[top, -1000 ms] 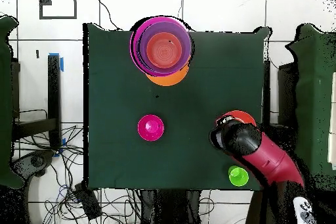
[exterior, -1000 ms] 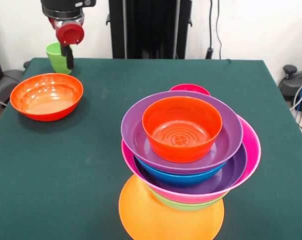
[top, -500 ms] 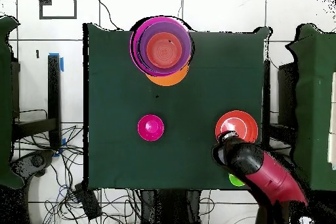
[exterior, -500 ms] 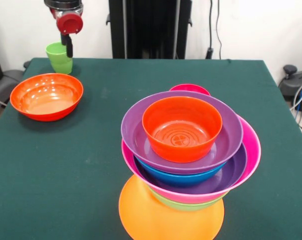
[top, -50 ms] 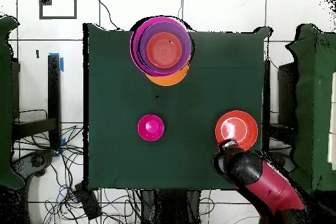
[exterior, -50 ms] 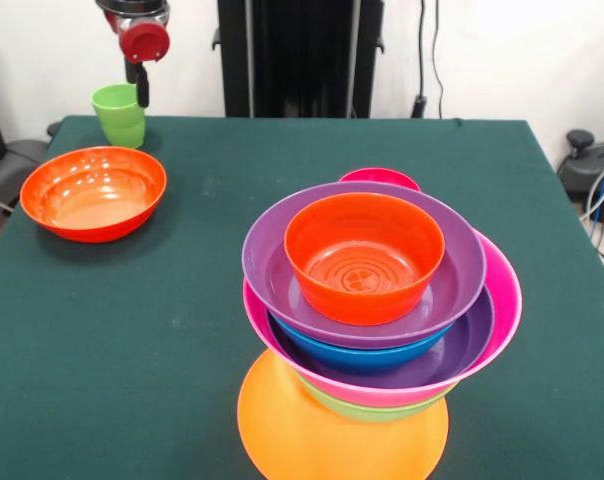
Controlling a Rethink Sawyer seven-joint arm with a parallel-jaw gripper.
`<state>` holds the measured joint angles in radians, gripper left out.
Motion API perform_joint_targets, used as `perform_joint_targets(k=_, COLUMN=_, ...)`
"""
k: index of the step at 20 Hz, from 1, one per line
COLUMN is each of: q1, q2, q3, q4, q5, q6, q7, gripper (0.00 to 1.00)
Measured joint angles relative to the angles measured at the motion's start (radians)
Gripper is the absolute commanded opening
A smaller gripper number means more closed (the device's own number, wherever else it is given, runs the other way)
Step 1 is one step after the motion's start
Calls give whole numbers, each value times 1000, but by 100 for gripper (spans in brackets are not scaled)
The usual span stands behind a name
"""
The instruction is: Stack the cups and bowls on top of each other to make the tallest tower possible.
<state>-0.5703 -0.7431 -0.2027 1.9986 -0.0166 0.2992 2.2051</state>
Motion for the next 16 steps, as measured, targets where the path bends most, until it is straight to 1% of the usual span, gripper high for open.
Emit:
perform_joint_targets(k=3, q1=-13, q2=4, q3=4, q4=4, q5=-22, q6=-16, q7=0, gripper=100)
perform_joint_targets(k=4, q1=-26, q2=5, q3=10, q4=7, q5=-43, q6=-29, q7=0, gripper=100)
perform_joint_targets(k=10, q1=-69, q2=5, q3=26, q4=8, q5=-92, q6=-59, q7=0, gripper=100)
perform_joint_targets(k=16, q1=-128, q2=10, q3=39, q4=8, q5=-138, q6=-94, q7=0, gripper=100)
